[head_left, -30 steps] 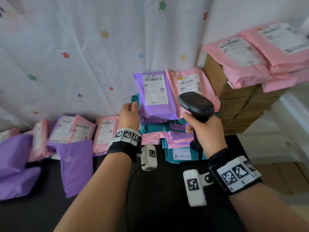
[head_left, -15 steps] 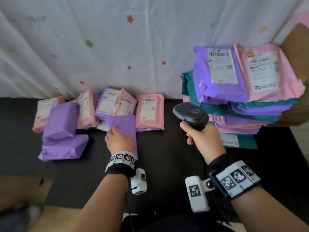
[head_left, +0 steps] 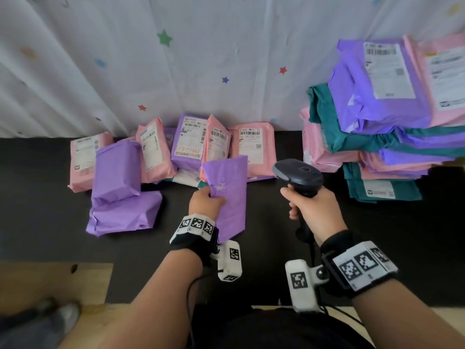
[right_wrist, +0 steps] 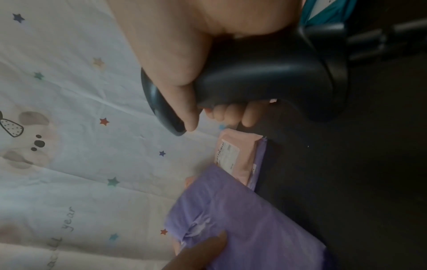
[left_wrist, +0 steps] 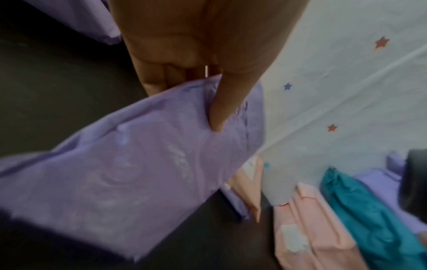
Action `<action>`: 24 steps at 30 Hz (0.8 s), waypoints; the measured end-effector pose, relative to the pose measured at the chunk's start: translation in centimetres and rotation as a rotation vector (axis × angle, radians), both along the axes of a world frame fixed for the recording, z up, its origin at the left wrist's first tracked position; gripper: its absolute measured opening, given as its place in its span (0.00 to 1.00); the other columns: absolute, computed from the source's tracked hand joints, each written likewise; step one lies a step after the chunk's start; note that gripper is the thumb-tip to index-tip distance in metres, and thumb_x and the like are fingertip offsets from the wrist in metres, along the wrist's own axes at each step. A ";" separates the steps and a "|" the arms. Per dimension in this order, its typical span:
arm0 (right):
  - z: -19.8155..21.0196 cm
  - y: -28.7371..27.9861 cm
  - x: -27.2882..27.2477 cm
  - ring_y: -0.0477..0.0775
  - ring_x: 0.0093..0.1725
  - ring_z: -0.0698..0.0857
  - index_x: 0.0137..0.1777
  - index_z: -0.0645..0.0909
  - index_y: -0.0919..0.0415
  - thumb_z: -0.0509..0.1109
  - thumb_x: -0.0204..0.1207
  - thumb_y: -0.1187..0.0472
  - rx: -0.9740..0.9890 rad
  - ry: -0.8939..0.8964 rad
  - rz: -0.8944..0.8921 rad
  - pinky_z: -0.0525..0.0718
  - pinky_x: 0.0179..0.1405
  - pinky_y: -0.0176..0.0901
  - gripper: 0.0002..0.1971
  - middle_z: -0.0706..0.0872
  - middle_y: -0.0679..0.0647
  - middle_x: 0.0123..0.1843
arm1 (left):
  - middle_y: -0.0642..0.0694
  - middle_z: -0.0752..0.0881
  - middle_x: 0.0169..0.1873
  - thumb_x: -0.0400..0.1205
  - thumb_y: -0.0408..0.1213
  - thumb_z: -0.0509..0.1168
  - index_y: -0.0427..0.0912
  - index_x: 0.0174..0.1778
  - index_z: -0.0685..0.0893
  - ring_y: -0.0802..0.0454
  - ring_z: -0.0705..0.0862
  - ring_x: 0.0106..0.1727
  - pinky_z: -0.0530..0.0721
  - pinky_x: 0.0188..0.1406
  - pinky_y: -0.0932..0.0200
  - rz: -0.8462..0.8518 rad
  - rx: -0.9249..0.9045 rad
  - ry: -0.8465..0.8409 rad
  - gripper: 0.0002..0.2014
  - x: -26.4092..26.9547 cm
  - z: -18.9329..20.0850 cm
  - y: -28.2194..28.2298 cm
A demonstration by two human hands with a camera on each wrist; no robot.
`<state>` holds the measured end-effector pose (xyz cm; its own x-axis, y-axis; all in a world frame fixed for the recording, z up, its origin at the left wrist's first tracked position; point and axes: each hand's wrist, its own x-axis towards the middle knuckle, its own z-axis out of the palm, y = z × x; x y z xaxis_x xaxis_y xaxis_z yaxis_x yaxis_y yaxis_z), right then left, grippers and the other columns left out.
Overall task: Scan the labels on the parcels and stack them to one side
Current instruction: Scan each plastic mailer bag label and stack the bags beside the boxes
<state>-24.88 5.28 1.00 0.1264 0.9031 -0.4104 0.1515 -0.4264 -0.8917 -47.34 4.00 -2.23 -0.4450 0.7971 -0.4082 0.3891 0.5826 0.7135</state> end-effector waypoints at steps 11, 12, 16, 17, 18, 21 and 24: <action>5.0 1.0 -1.5 0.62 0.33 0.92 0.46 0.86 0.61 0.77 0.77 0.52 0.063 0.384 -0.120 0.90 0.32 0.49 0.11 0.91 0.61 0.34 | 0.50 0.83 0.38 0.72 0.18 0.62 0.42 0.37 0.84 0.52 0.80 0.42 0.75 0.43 0.64 -0.160 0.552 0.136 0.13 0.7 7.1 -0.2; 5.4 1.0 -1.5 0.62 0.35 0.92 0.46 0.87 0.61 0.76 0.77 0.52 0.069 0.404 -0.091 0.90 0.33 0.49 0.11 0.92 0.62 0.36 | 0.48 0.83 0.41 0.72 0.17 0.62 0.38 0.38 0.85 0.50 0.80 0.46 0.76 0.48 0.62 -0.177 0.590 0.158 0.12 0.9 7.3 -0.1; 6.2 1.0 -1.3 0.63 0.42 0.93 0.51 0.88 0.58 0.77 0.76 0.53 0.104 0.449 -0.060 0.91 0.37 0.50 0.10 0.93 0.62 0.43 | 0.41 0.84 0.43 0.71 0.18 0.66 0.32 0.38 0.86 0.45 0.80 0.50 0.76 0.51 0.57 -0.224 0.689 0.302 0.07 1.3 7.5 -0.1; 6.3 1.1 -1.2 0.62 0.42 0.93 0.51 0.88 0.58 0.78 0.75 0.55 0.110 0.443 -0.061 0.91 0.37 0.49 0.09 0.94 0.60 0.43 | 0.40 0.85 0.43 0.71 0.19 0.67 0.32 0.37 0.85 0.43 0.81 0.50 0.76 0.51 0.56 -0.243 0.701 0.333 0.06 1.3 7.4 -0.2; 6.3 1.1 -1.1 0.61 0.40 0.93 0.51 0.88 0.58 0.78 0.75 0.59 0.118 0.424 -0.055 0.91 0.36 0.47 0.07 0.94 0.59 0.42 | 0.39 0.86 0.44 0.71 0.19 0.68 0.32 0.36 0.85 0.42 0.81 0.51 0.76 0.50 0.56 -0.260 0.711 0.358 0.06 1.3 7.4 -0.2; 6.3 1.2 -0.9 0.54 0.36 0.93 0.47 0.86 0.59 0.75 0.73 0.72 0.151 0.303 -0.048 0.89 0.31 0.41 0.08 0.93 0.54 0.38 | 0.40 0.87 0.47 0.70 0.18 0.69 0.35 0.37 0.86 0.40 0.81 0.54 0.75 0.54 0.55 -0.321 0.703 0.407 0.08 1.3 7.3 0.0; 6.7 1.5 -0.4 0.46 0.36 0.91 0.44 0.87 0.58 0.73 0.71 0.76 0.251 0.154 -0.037 0.86 0.30 0.35 0.12 0.93 0.48 0.35 | 0.43 0.84 0.59 0.72 0.16 0.62 0.39 0.49 0.88 0.42 0.78 0.63 0.74 0.64 0.54 -0.515 0.492 0.450 0.18 1.4 7.0 0.2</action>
<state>-25.27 6.80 7.72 0.1147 0.9747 -0.1920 -0.0057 -0.1926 -0.9813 -45.97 4.21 4.81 -0.0144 0.9856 0.1683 0.8289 -0.0824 0.5532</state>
